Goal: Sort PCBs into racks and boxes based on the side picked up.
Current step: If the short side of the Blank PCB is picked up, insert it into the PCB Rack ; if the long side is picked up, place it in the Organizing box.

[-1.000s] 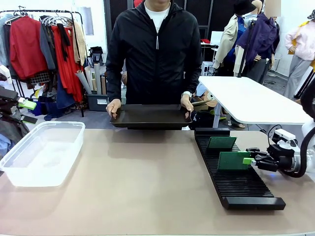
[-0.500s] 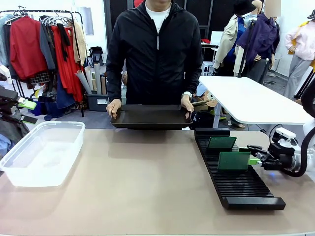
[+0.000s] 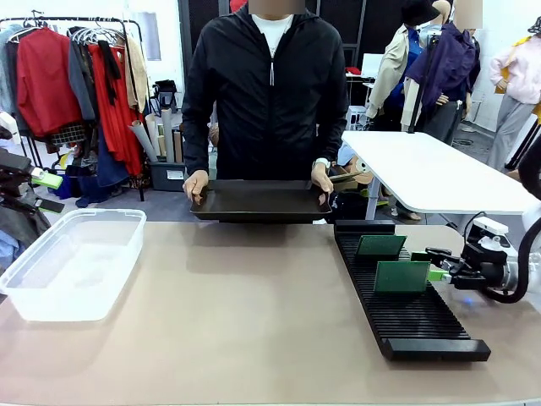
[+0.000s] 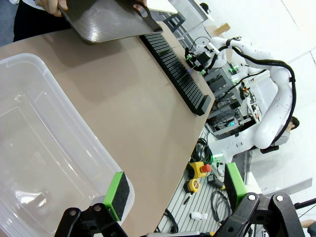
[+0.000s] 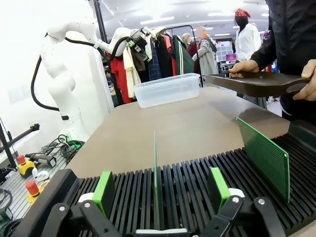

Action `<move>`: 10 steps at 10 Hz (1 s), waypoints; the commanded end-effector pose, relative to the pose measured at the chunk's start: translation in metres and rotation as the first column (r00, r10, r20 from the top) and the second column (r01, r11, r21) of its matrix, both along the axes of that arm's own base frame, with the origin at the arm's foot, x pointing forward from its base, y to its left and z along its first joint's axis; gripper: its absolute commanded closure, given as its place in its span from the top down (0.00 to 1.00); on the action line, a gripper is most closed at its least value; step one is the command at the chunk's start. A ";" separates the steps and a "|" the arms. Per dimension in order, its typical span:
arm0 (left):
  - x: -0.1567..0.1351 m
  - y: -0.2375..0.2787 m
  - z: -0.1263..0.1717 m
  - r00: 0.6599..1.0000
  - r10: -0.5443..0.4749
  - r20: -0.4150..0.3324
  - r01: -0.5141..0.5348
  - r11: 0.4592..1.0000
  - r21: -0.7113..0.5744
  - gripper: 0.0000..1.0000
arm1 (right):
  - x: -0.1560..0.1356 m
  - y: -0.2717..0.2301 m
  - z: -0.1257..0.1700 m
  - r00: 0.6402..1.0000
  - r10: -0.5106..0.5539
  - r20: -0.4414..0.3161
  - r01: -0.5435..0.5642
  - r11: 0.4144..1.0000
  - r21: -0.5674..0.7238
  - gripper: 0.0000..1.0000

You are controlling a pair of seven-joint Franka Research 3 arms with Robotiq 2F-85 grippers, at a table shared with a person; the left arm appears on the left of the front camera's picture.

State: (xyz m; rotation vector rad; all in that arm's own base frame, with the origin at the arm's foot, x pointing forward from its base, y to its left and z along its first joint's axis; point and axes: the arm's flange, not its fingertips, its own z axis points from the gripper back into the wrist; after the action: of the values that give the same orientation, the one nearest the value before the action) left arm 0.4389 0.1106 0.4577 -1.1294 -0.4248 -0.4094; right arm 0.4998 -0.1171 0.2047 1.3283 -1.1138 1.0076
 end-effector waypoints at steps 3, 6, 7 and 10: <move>-0.001 -0.001 0.002 1.000 0.001 -0.007 -0.001 1.000 -0.007 1.00 | 0.000 0.001 -0.002 1.000 0.002 0.014 -0.002 1.000 -0.001 1.00; -0.001 -0.001 0.002 1.000 0.001 -0.007 -0.001 1.000 -0.007 1.00 | 0.000 0.001 -0.002 1.000 0.002 0.014 -0.002 1.000 -0.001 1.00; -0.001 -0.001 0.002 1.000 0.001 -0.007 -0.001 1.000 -0.007 1.00 | 0.000 0.001 -0.002 1.000 0.002 0.014 -0.002 1.000 -0.001 1.00; -0.001 -0.001 0.002 1.000 0.001 -0.007 -0.001 1.000 -0.007 1.00 | 0.000 0.001 -0.002 1.000 0.002 0.014 -0.002 1.000 -0.001 1.00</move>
State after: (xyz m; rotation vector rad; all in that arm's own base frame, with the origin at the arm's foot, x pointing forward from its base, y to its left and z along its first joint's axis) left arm 0.4389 0.1106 0.4577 -1.1294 -0.4248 -0.4094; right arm 0.4990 -0.1167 0.2017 1.3304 -1.1130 1.0065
